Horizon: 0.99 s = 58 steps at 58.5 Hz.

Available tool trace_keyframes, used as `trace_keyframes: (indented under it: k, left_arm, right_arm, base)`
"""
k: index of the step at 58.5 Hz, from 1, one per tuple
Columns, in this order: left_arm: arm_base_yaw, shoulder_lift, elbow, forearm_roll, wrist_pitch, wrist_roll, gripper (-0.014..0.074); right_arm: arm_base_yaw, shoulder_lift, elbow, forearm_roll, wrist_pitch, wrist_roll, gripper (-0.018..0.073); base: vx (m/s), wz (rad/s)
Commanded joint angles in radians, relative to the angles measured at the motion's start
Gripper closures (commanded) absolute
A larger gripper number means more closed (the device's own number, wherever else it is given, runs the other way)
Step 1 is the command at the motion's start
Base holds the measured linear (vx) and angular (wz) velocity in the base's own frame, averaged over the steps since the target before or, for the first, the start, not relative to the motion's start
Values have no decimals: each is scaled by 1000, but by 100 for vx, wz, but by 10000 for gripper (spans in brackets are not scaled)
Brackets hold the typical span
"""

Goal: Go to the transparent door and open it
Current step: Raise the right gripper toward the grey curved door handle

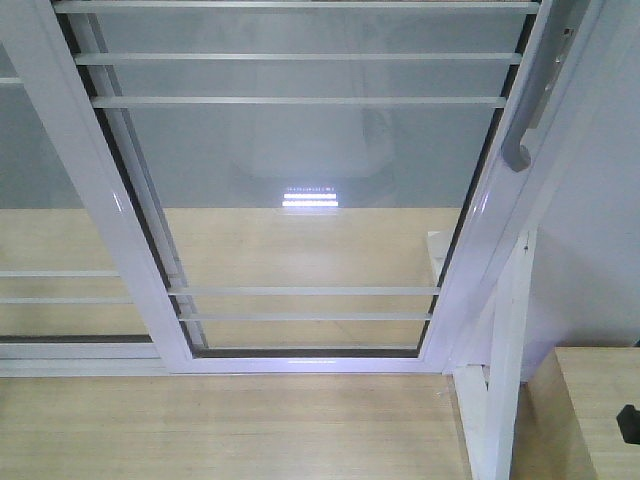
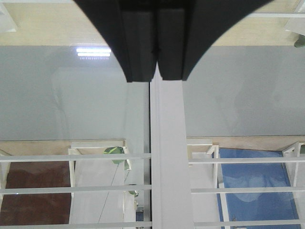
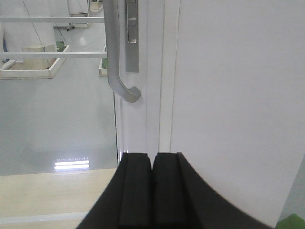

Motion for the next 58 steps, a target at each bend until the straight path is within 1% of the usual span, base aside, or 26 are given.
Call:
trace_keyframes:
  k: [1,23,33,38,45,48,53,55,58]
  left_arm:
    - [-3,15,23,-3,-70,-6,602]
    - [-3,15,23,-3,-70,-6,602]
    - [-3,15,23,8,-74,5,602]
    - [-3,15,23,7,-110,5,602]
    - [-3,15,23,-6,-188,-27,602]
    - [-3,15,21,-6,-229,-27,602]
    - [-3,15,18,-6,-303,-25,602]
    - [-3,15,11,-11,-311,-28,602]
    - [-3,15,-16,-30,-290,-41,602]
  right_arm:
    - [-6,16,12,-4,-80,-7,564]
    - [-6,16,12,-4,-80,-7,564]
    - [-6,16,12,-4,-82,-7,564]
    - [-6,16,12,-10,-89,-10,564]
    - [-4,16,12,2,-189,1,564]
    - [-4,16,12,23,-238,17,564]
    - [-4,16,4,25,-288,19,564]
    - [-4,16,-10,24,-299,19,564]
    - [-4,16,-48,17,-297,19,564]
  base:
    - [0,0]
    - [0,0]
    - [0,0]
    - [0,0]
    - [0,0]
    - [0,0]
    - [0,0]
    - [0,0]
    - [0,0]
